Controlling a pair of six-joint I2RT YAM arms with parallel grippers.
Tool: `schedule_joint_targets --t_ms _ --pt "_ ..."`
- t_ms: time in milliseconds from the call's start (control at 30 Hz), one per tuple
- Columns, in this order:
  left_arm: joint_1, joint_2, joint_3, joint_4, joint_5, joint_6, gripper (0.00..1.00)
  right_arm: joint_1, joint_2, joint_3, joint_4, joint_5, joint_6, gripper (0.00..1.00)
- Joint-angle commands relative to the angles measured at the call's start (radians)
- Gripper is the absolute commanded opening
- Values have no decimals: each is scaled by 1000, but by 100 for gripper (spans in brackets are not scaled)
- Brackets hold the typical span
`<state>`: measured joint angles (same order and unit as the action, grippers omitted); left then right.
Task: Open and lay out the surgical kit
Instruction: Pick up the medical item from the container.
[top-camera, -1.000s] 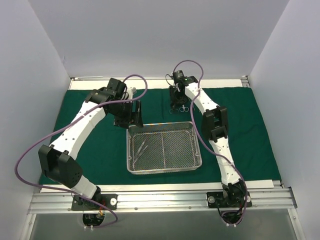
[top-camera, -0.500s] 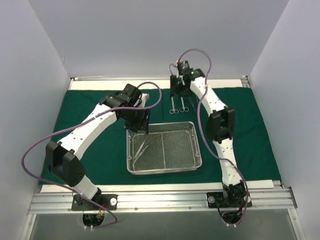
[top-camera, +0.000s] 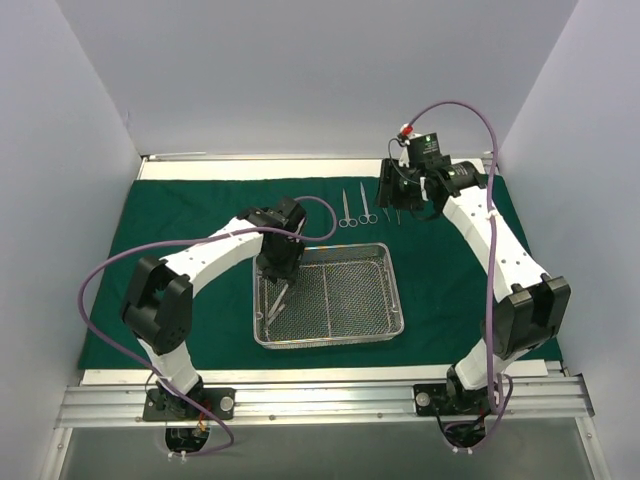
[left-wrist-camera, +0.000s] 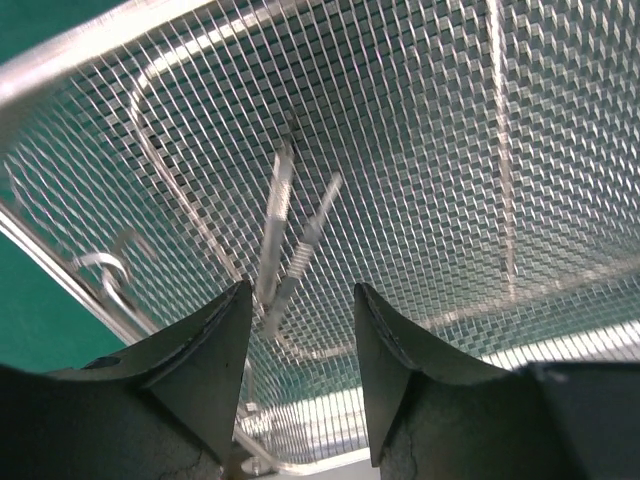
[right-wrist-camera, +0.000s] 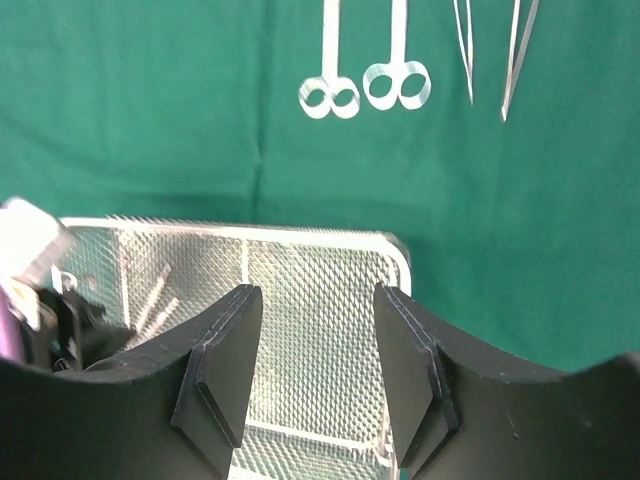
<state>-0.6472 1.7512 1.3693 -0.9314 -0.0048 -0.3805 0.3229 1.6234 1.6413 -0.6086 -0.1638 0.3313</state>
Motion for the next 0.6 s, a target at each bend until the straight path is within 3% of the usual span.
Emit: schedule_joint_targets --t_ms 0,567 --pt "-3 28 1 89 -76 14 53 -15 -46 -75 6 6 18 49" --pt "15 189 22 197 -77 68 46 -27 -146 -138 -25 15 8 49"
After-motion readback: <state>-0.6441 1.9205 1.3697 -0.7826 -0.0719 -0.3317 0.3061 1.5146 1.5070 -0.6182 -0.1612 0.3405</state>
